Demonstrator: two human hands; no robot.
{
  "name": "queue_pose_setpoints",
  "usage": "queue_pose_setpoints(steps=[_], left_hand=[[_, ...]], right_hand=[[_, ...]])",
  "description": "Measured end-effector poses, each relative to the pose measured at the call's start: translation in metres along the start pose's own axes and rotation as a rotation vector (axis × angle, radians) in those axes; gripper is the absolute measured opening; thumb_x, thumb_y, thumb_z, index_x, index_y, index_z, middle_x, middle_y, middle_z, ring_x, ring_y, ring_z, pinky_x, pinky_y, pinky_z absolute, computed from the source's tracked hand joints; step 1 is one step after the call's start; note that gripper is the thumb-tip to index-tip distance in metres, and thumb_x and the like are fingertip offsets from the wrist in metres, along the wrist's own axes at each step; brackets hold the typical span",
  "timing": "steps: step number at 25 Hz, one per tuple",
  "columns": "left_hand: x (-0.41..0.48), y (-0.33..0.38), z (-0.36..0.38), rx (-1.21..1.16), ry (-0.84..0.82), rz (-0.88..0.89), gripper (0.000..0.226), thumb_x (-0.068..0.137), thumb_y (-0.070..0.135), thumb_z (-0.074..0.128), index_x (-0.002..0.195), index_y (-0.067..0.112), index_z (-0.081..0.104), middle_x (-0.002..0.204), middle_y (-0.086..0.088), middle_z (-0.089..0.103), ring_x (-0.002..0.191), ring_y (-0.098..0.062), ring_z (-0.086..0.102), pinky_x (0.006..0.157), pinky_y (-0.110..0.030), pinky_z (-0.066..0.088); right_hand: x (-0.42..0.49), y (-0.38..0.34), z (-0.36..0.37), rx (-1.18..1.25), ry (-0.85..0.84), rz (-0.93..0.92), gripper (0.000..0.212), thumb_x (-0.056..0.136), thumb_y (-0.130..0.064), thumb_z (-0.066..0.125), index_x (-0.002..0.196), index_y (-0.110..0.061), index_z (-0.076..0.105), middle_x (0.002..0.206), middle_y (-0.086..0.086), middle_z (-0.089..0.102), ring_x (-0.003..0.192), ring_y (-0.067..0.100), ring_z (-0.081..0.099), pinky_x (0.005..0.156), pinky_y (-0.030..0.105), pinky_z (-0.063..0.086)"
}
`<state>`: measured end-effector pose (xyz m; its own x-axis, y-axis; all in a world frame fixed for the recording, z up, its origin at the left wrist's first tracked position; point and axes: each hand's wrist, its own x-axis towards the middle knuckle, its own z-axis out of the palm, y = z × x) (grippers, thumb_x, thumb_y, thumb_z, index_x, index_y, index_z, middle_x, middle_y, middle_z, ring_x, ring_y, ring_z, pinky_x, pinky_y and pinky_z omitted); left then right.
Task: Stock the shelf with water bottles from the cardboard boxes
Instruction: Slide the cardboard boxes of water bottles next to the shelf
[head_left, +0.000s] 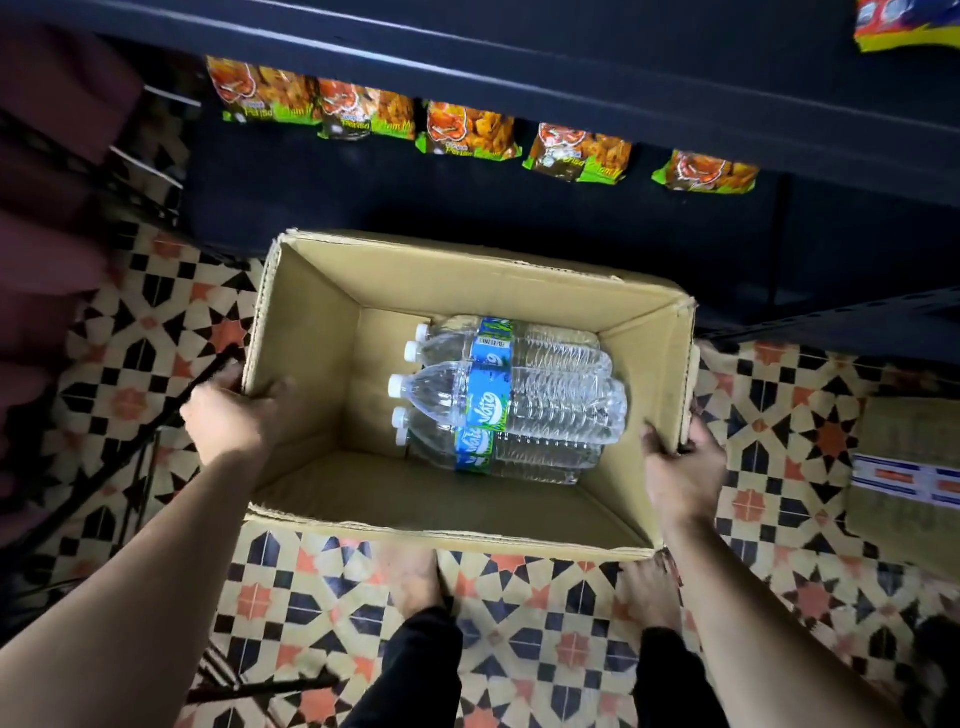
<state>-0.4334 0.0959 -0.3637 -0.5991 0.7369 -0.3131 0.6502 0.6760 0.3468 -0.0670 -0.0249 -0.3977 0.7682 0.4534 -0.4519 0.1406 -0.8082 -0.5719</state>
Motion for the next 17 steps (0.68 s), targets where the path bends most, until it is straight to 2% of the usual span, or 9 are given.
queue_pose_setpoints(steps=[2, 4, 6, 9, 11, 13, 15, 17], left_hand=[[-0.003, 0.005, 0.005, 0.038, 0.059, -0.007, 0.029, 0.082, 0.019, 0.068, 0.1, -0.004, 0.072, 0.093, -0.033, 0.067, 0.088, -0.043, 0.06, 0.089, -0.041, 0.049], [-0.007, 0.006, 0.005, 0.028, 0.092, 0.007, 0.029, 0.084, 0.018, 0.066, 0.099, -0.007, 0.071, 0.091, -0.034, 0.066, 0.076, -0.033, 0.052, 0.086, -0.04, 0.049], [-0.015, 0.007, 0.003, 0.016, 0.104, 0.066, 0.031, 0.083, 0.018, 0.067, 0.097, -0.009, 0.071, 0.087, -0.035, 0.066, 0.071, -0.028, 0.047, 0.084, -0.038, 0.048], [-0.025, 0.005, -0.001, -0.025, 0.129, 0.093, 0.031, 0.079, 0.019, 0.068, 0.091, -0.009, 0.072, 0.081, -0.034, 0.066, 0.069, -0.034, 0.058, 0.079, -0.036, 0.049], [-0.033, 0.006, 0.0, -0.029, 0.134, 0.087, 0.026, 0.076, 0.018, 0.068, 0.084, -0.006, 0.073, 0.072, -0.03, 0.065, 0.07, -0.038, 0.065, 0.075, -0.034, 0.05], [-0.041, 0.01, 0.002, -0.026, 0.14, 0.094, 0.021, 0.074, 0.018, 0.067, 0.076, -0.003, 0.071, 0.064, -0.025, 0.061, 0.067, -0.036, 0.065, 0.072, -0.033, 0.051], [-0.051, 0.012, 0.005, -0.018, 0.132, 0.096, 0.018, 0.072, 0.015, 0.066, 0.069, -0.002, 0.067, 0.06, -0.027, 0.058, 0.058, -0.028, 0.055, 0.067, -0.03, 0.047], [-0.064, 0.017, 0.01, -0.001, 0.117, 0.102, 0.018, 0.071, 0.014, 0.065, 0.064, -0.002, 0.063, 0.054, -0.024, 0.052, 0.055, -0.023, 0.045, 0.062, -0.028, 0.043]], right_hand=[[0.001, 0.002, 0.004, -0.005, 0.062, 0.019, 0.042, 0.087, -0.02, 0.074, 0.118, 0.006, 0.064, 0.113, 0.019, 0.071, 0.099, 0.029, 0.071, 0.081, 0.036, 0.059], [0.003, 0.002, 0.005, -0.004, 0.096, 0.018, 0.045, 0.087, -0.021, 0.074, 0.115, 0.013, 0.064, 0.111, 0.025, 0.07, 0.097, 0.032, 0.071, 0.076, 0.038, 0.06], [0.006, 0.001, 0.001, 0.019, 0.102, 0.008, 0.043, 0.087, -0.015, 0.074, 0.114, 0.016, 0.062, 0.107, 0.029, 0.069, 0.094, 0.029, 0.07, 0.076, 0.041, 0.059], [0.007, 0.003, -0.009, 0.028, 0.092, 0.017, 0.045, 0.088, -0.011, 0.073, 0.121, 0.016, 0.058, 0.111, 0.03, 0.067, 0.099, 0.033, 0.069, 0.074, 0.034, 0.054], [0.009, 0.005, -0.019, 0.037, 0.072, 0.029, 0.047, 0.088, -0.013, 0.072, 0.124, 0.013, 0.058, 0.115, 0.029, 0.066, 0.099, 0.037, 0.069, 0.065, 0.032, 0.052], [0.016, 0.01, -0.029, 0.003, 0.028, 0.013, 0.041, 0.089, -0.015, 0.072, 0.115, 0.015, 0.062, 0.116, 0.028, 0.066, 0.091, 0.034, 0.071, 0.048, 0.025, 0.045], [0.025, 0.013, -0.04, -0.032, 0.013, 0.001, 0.037, 0.089, -0.012, 0.072, 0.11, 0.016, 0.063, 0.113, 0.027, 0.069, 0.077, 0.025, 0.068, 0.036, 0.017, 0.037], [0.031, 0.017, -0.055, -0.022, 0.033, -0.005, 0.04, 0.089, -0.01, 0.072, 0.121, 0.011, 0.061, 0.102, 0.025, 0.071, 0.073, 0.02, 0.065, 0.042, 0.019, 0.041]])
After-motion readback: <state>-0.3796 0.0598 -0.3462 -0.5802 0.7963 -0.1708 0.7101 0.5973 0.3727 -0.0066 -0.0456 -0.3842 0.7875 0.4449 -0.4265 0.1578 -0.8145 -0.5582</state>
